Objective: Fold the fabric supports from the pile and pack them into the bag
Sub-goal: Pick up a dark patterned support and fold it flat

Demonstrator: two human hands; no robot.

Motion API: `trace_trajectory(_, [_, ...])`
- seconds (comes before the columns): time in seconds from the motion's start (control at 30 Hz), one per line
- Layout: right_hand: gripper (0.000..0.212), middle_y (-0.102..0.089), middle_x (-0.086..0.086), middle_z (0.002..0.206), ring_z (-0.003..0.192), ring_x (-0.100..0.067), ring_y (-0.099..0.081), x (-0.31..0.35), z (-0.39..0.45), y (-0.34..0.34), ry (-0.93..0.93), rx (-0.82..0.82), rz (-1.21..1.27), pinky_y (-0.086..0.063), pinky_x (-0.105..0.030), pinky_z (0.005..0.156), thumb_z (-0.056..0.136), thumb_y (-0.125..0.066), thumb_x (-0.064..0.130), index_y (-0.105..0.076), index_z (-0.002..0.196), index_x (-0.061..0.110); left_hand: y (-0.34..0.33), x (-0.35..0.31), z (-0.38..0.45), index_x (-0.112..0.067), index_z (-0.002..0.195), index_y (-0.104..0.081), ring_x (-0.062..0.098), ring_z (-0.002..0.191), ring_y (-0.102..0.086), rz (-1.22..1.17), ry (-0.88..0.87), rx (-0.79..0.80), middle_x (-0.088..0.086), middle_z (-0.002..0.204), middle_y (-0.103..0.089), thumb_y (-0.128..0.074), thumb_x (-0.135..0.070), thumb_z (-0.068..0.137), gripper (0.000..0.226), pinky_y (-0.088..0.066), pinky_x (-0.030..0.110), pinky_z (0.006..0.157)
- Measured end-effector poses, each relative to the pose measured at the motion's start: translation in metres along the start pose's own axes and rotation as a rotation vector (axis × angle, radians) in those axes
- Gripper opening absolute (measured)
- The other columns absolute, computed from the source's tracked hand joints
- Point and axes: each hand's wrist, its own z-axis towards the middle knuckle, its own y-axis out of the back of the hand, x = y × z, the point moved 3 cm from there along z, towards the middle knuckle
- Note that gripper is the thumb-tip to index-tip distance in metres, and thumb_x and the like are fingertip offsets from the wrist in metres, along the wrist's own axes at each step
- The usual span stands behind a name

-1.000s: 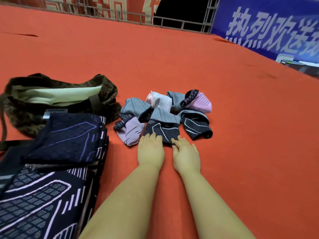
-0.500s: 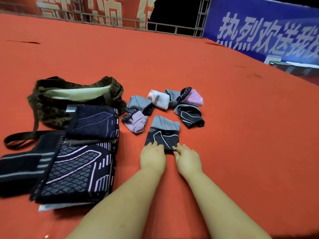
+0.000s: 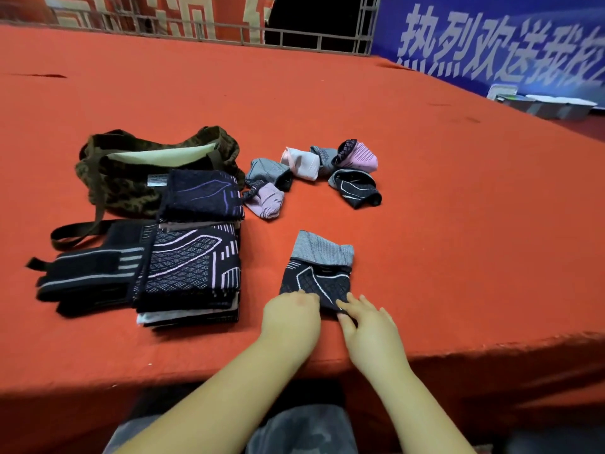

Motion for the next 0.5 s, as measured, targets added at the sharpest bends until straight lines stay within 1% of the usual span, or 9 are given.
trace_trajectory(0.1, [0.037, -0.048, 0.001, 0.141, 0.132, -0.008, -0.040, 0.005, -0.002, 0.010, -0.014, 0.045, 0.233, -0.026, -0.021, 0.109, 0.089, -0.058, 0.018, -0.060, 0.126, 0.020, 0.000, 0.009, 0.002, -0.034, 0.095, -0.050, 0.000, 0.089, -0.063, -0.034, 0.095, 0.012, -0.013, 0.094, -0.065, -0.070, -0.030, 0.077, 0.028, -0.053, 0.025, 0.082])
trace_trajectory(0.17, [0.033, -0.063, -0.001, 0.125, 0.109, -0.007, -0.057, 0.004, 0.004, 0.022, -0.109, -0.025, 0.471, -0.036, -0.013, 0.092, 0.084, -0.063, 0.011, -0.066, 0.117, 0.013, 0.001, 0.003, 0.003, -0.025, 0.094, -0.058, 0.013, 0.091, -0.066, -0.140, 0.059, 0.027, -0.006, 0.095, -0.068, -0.067, -0.032, 0.081, 0.018, -0.052, 0.038, 0.087])
trace_trajectory(0.23, [0.034, -0.067, -0.003, 0.116, 0.099, -0.008, -0.060, -0.001, 0.014, 0.029, -0.230, -0.107, 0.571, -0.041, -0.018, 0.089, 0.084, -0.066, 0.012, -0.065, 0.117, 0.009, 0.005, 0.002, 0.004, -0.025, 0.094, -0.061, 0.020, 0.092, -0.065, 0.026, -0.012, 0.032, 0.000, 0.094, -0.068, -0.061, -0.041, 0.082, 0.020, -0.049, 0.045, 0.091])
trace_trajectory(0.3, [0.039, -0.067, -0.007, 0.112, 0.101, -0.015, -0.062, -0.004, 0.026, 0.029, -0.347, -0.115, 0.645, -0.046, -0.027, 0.092, 0.083, -0.070, 0.016, -0.063, 0.119, 0.004, 0.013, 0.003, -0.006, -0.017, 0.095, -0.063, 0.020, 0.090, -0.061, 0.100, -0.033, 0.086, 0.011, 0.092, -0.063, -0.050, -0.047, 0.081, 0.035, -0.045, 0.048, 0.094])
trace_trajectory(0.33, [0.036, -0.069, -0.009, 0.107, 0.099, -0.018, -0.064, -0.003, 0.031, 0.028, -0.387, -0.101, 0.696, -0.049, -0.031, 0.091, 0.082, -0.071, 0.017, -0.065, 0.115, 0.002, 0.015, 0.000, -0.023, -0.009, 0.097, -0.063, 0.019, 0.090, -0.058, 0.101, -0.029, 0.292, 0.016, 0.094, -0.061, -0.046, -0.048, 0.081, 0.045, -0.044, 0.048, 0.093])
trace_trajectory(0.4, [0.022, -0.071, -0.012, 0.089, 0.080, -0.020, -0.064, 0.000, 0.042, 0.024, -0.432, -0.062, 0.804, -0.050, -0.031, 0.075, 0.083, -0.070, 0.013, -0.070, 0.099, -0.001, 0.026, -0.016, -0.089, -0.013, 0.104, -0.065, 0.018, 0.100, -0.058, 0.525, -0.069, 0.810, 0.004, 0.102, -0.061, -0.049, -0.051, 0.085, 0.046, -0.045, 0.035, 0.089])
trace_trajectory(0.43, [0.015, -0.071, -0.011, 0.080, 0.070, -0.018, -0.063, 0.003, 0.046, 0.023, -0.444, -0.044, 0.848, -0.049, -0.029, 0.068, 0.083, -0.069, 0.010, -0.071, 0.092, -0.002, 0.031, -0.017, -0.110, -0.021, 0.106, -0.066, 0.015, 0.105, -0.057, 0.689, -0.052, 0.930, -0.004, 0.106, -0.061, -0.051, -0.053, 0.086, 0.041, -0.045, 0.029, 0.087])
trace_trajectory(0.47, [0.009, -0.070, -0.008, 0.071, 0.061, -0.016, -0.061, 0.006, 0.049, 0.022, -0.447, -0.033, 0.887, -0.049, -0.026, 0.062, 0.083, -0.069, 0.007, -0.070, 0.088, -0.001, 0.033, -0.022, -0.121, -0.027, 0.108, -0.066, 0.012, 0.107, -0.056, 0.714, -0.015, 0.963, -0.009, 0.109, -0.061, -0.054, -0.054, 0.085, 0.037, -0.044, 0.027, 0.087])
trace_trajectory(0.5, [0.004, -0.068, -0.003, 0.063, 0.055, -0.013, -0.061, 0.008, 0.051, 0.022, -0.437, -0.029, 0.917, -0.050, -0.023, 0.056, 0.083, -0.067, 0.004, -0.070, 0.084, 0.002, 0.033, -0.024, -0.120, -0.030, 0.108, -0.065, 0.011, 0.108, -0.056, 0.665, 0.017, 0.915, -0.011, 0.111, -0.061, -0.055, -0.054, 0.084, 0.035, -0.044, 0.026, 0.088])
